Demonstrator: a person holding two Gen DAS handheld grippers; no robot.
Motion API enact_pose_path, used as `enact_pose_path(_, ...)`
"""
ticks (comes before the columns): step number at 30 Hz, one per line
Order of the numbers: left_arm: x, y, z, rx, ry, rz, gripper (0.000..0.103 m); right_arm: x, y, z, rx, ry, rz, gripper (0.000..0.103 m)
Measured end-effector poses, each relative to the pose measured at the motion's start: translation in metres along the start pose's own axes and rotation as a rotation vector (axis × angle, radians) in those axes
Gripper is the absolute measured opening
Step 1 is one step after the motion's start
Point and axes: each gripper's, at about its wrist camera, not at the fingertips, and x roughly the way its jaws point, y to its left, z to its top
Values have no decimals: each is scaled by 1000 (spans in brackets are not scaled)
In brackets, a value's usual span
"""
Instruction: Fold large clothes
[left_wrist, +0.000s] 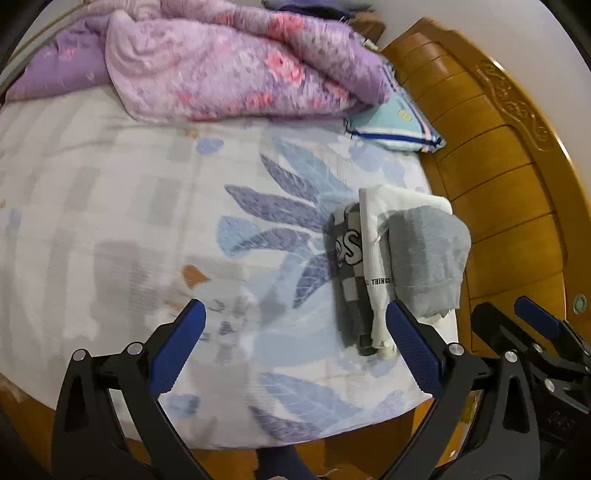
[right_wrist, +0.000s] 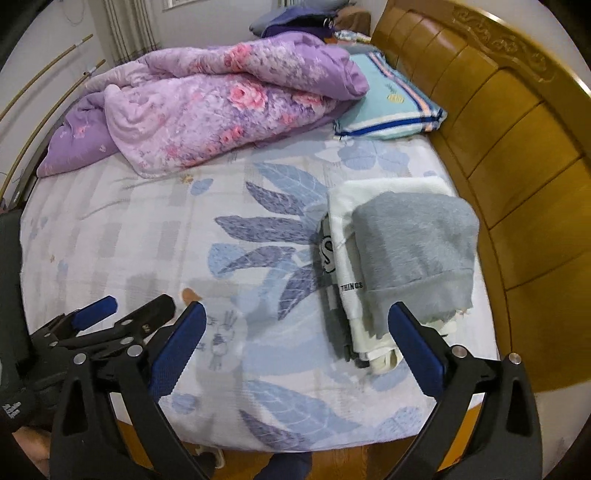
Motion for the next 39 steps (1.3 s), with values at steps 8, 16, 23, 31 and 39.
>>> enact_pose_path(8,-106,51,-13,51,-91,-3,98,-83,80,-23,15,-91,-32,95)
enact_pose_path(16,-207,78,-35,93,-180,10,98,-160,129,-41,8,-151,-32,95)
enact_pose_path(23,-283,79,-50,110,-287,51,98,-220,152,-59,-9,-225,-3,95)
enact_pose_path(31,-353,63,-72,132,-418,106,98,-275,151,-71,-31,-310,66,95)
enact_pose_path(39,-396,46,-89,150,-497,126,98,-314,146,-83,-37,-398,96,95)
